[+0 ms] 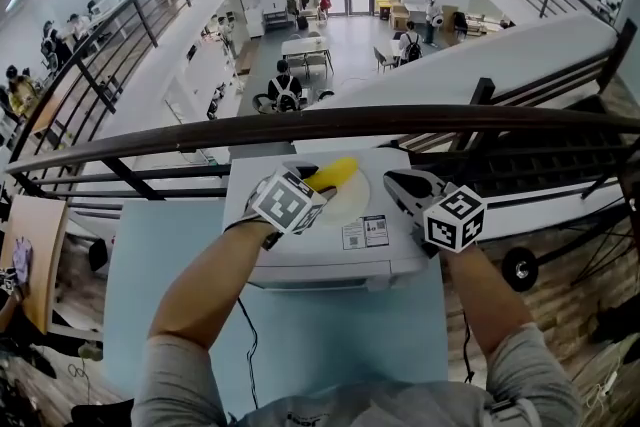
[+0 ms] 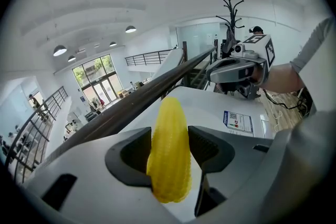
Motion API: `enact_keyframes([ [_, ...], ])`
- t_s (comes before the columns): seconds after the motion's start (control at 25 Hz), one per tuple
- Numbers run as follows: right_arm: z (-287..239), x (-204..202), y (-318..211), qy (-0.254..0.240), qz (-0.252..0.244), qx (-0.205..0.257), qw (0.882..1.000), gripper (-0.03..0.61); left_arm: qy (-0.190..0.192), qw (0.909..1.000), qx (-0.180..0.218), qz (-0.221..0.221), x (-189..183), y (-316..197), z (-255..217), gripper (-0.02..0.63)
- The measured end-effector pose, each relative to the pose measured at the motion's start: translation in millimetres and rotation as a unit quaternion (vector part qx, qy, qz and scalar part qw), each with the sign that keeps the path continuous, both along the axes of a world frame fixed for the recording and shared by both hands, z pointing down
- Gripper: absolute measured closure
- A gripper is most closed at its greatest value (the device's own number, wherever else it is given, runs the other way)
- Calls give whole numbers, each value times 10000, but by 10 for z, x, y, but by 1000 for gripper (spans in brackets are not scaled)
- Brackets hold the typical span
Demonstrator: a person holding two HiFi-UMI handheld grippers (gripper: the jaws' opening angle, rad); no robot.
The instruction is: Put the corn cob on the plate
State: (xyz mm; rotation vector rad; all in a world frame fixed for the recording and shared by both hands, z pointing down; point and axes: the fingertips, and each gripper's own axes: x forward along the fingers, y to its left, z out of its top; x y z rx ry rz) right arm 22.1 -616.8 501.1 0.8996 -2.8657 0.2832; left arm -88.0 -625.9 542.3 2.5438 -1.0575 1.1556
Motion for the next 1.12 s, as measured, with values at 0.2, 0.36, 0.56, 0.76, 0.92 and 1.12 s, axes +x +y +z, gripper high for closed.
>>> enact_keyframes([
  [0.2,18,15,15,-22,-5,-20,10000,569,-205,9997,36,94,61,-11,41,379],
  [0.36,37,20,16,-46,-3,-45,10000,569,-378,9991,113,143,79,-49,54,379],
  [0.56,43,17,12,-68,-13,-63,10000,569,-519,9982,212,205,88,-37,50,371],
  [0.76,22,-11,35,-79,-47,-51,9999,569,-773,9960,339,303,107,-19,60,367],
  [0.92,70,5,30,-96,-52,-46,9999,569,-570,9974,390,223,135,-49,76,354],
  [1.12,44,19,38,-91,-37,-47,9999,569,-419,9981,372,248,172,-27,13,334],
])
